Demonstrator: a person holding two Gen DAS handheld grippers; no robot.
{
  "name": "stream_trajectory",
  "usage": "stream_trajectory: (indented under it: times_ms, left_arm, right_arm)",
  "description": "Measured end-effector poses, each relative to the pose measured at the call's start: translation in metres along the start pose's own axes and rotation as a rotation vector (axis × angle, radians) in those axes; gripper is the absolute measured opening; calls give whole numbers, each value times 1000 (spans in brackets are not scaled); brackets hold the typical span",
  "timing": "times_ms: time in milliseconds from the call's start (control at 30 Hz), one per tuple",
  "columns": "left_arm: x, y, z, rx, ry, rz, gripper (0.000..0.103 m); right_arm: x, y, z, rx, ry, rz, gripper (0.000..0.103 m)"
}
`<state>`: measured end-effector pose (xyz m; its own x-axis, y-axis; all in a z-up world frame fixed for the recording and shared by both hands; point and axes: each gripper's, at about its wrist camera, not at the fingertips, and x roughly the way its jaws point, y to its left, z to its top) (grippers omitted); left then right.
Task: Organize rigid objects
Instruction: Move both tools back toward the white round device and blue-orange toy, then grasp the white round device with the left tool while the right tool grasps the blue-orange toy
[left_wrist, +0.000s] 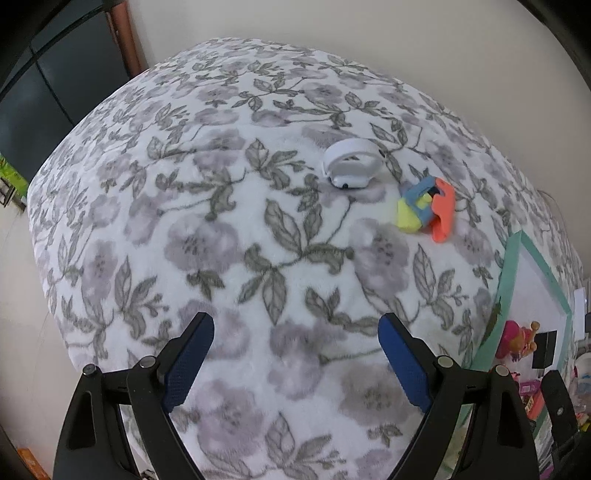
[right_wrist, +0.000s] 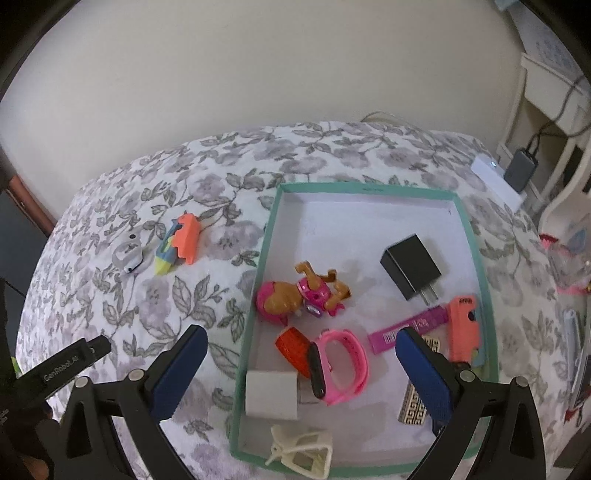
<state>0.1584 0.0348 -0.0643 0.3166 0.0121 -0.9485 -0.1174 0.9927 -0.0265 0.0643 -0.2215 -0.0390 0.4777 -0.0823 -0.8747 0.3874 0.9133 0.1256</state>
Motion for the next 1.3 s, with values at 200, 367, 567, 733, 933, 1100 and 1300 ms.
stream_trajectory:
  times_ms: [200,367,567,733,933,1100,1300]
  left_arm:
    - [2,-10,26,79,-44,-20,91]
    - [11,-19,53,136,-56,-55,91]
    - [31,-11,83,138,-55,-83,91]
    - [47,-3,100,145,-44,-129,91]
    - [56,-14,110,241,-77,-129,91]
    - [63,-24,114,306,-108,-122,90]
    - [74,-30,113,361,-124,-105,90]
  right_arm:
    - [16,16,22,-47,1,-2,103]
    - [33,34,41,-91,0,0,103]
    - [52,60,67,-115,7,63,103]
    - [74,87,81,-128,37,110,103]
    - [108,114,93,-108,103,169,103]
    - [132,126,100,-100,144,166,103]
    - [157,133,102,-98,192,157,103]
